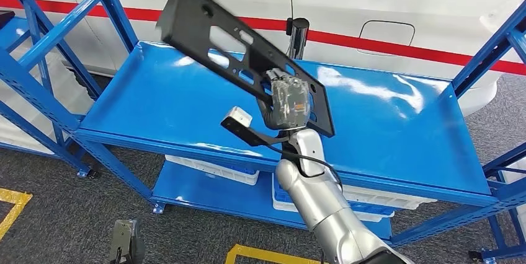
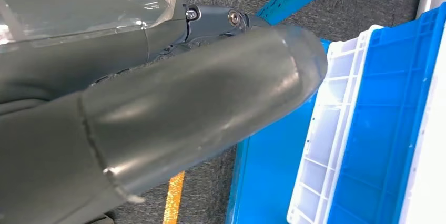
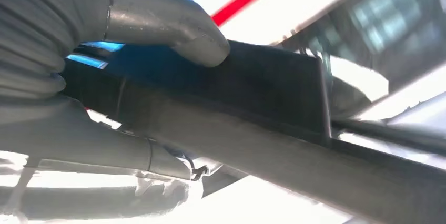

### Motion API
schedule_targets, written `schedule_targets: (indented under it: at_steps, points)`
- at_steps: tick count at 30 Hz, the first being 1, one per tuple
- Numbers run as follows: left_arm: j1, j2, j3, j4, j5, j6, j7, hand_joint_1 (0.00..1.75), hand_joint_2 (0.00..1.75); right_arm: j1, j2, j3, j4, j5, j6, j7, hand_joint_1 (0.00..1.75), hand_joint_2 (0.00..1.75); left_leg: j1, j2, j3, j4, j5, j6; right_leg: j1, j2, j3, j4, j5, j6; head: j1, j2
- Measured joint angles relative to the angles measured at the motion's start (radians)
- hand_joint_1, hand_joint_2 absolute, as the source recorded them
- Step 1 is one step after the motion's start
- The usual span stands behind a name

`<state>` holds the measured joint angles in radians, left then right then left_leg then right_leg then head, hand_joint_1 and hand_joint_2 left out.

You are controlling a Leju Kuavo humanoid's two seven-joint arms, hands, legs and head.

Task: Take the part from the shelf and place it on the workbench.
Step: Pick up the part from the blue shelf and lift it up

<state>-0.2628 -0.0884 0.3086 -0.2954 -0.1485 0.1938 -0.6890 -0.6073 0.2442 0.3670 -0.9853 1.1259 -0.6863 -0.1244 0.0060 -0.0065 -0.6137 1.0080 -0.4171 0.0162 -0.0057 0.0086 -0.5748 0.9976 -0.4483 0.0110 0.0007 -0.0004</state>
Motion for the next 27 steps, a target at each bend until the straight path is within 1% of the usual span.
schedule_targets:
  at_steps: [4, 6, 8, 11, 14, 16, 18, 20, 24, 27]
  points:
    - [0.001, 0.001, 0.0, 0.01, -0.001, 0.011, -0.005, 0.0, 0.0, 0.032, -0.006, -0.047, -0.196, -0.067, -0.002, -0.115, 1.75, 1.75, -0.001, 0.001, -0.001, 0.0, 0.0, 0.0, 0.0, 0.0, -0.001, 0.0, 0.0, 0.0, 0.0, 0.0]
    - [0.003, 0.002, 0.002, 0.012, 0.002, 0.016, -0.008, 0.0, 0.87, 0.036, -0.007, -0.074, -0.269, -0.134, -0.002, -0.174, 1.75, 1.75, -0.001, 0.0, -0.001, 0.0, 0.0, 0.0, 0.0, 0.0, -0.001, 0.0, 0.0, 0.0, 0.0, 0.0]
    - [0.009, 0.003, 0.008, 0.012, 0.009, 0.018, -0.009, 0.0, 1.75, 0.034, -0.014, -0.083, -0.319, -0.252, 0.0, -0.196, 1.75, 1.75, 0.0, 0.0, -0.001, 0.0, 0.0, 0.0, 0.0, 0.0, -0.001, 0.0, 0.0, 0.0, 0.0, 0.0]
    - [0.029, 0.006, 0.019, 0.001, 0.021, 0.011, -0.01, 0.0, 1.75, 0.033, -0.045, -0.06, -0.383, -0.452, 0.01, -0.203, 1.75, 1.75, 0.0, 0.0, -0.001, 0.0, 0.0, 0.0, 0.0, 0.0, -0.001, 0.0, 0.0, 0.0, 0.0, 0.0]
    - [0.047, 0.009, 0.024, -0.014, 0.029, 0.004, -0.011, 0.0, 1.75, 0.037, -0.072, -0.035, -0.437, -0.584, 0.04, -0.224, 1.75, 1.75, 0.0, 0.001, -0.001, 0.0, 0.0, 0.0, 0.0, 0.0, -0.002, 0.0, 0.0, 0.001, 0.0, 0.0]
    - [0.055, 0.011, 0.025, -0.024, 0.034, -0.001, -0.011, 0.0, 1.75, 0.045, -0.089, -0.016, -0.47, -0.696, 0.099, -0.239, 1.75, 1.75, 0.0, 0.0, -0.001, 0.0, 0.0, 0.0, 0.0, 0.0, -0.001, 0.0, -0.001, 0.002, 0.0, 0.0]
    - [0.064, 0.013, 0.026, -0.033, 0.034, -0.004, -0.011, 0.0, 1.75, 0.057, -0.107, 0.003, -0.502, -0.824, 0.181, -0.25, 1.75, 1.75, 0.001, -0.001, -0.002, 0.0, 0.0, 0.0, 0.0, 0.0, -0.001, 0.0, -0.002, 0.002, 0.0, 0.0]
    - [0.069, 0.016, 0.026, -0.038, 0.034, -0.004, -0.011, 0.0, 1.75, 0.072, -0.122, 0.016, -0.526, -0.914, 0.248, -0.255, 1.75, 1.75, 0.001, -0.001, -0.002, 0.0, 0.0, 0.0, 0.0, 0.0, -0.001, 0.0, -0.002, 0.003, 0.0, 0.0]
    - [0.07, 0.021, 0.026, -0.036, 0.041, 0.015, -0.011, 0.0, 1.75, 0.115, -0.147, 0.043, -0.574, -0.964, 0.321, -0.27, 1.75, 1.75, 0.001, -0.002, -0.002, 0.0, 0.0, 0.0, 0.0, 0.0, -0.001, 0.0, -0.002, 0.003, 0.0, 0.0]
    - [0.068, 0.025, 0.026, -0.033, 0.043, 0.024, -0.011, 0.0, 1.75, 0.135, -0.157, 0.059, -0.594, -0.967, 0.342, -0.273, 1.75, 1.75, 0.001, -0.002, -0.002, 0.0, -0.001, -0.001, 0.0, 0.0, -0.002, 0.0, -0.002, 0.003, 0.0, 0.0]
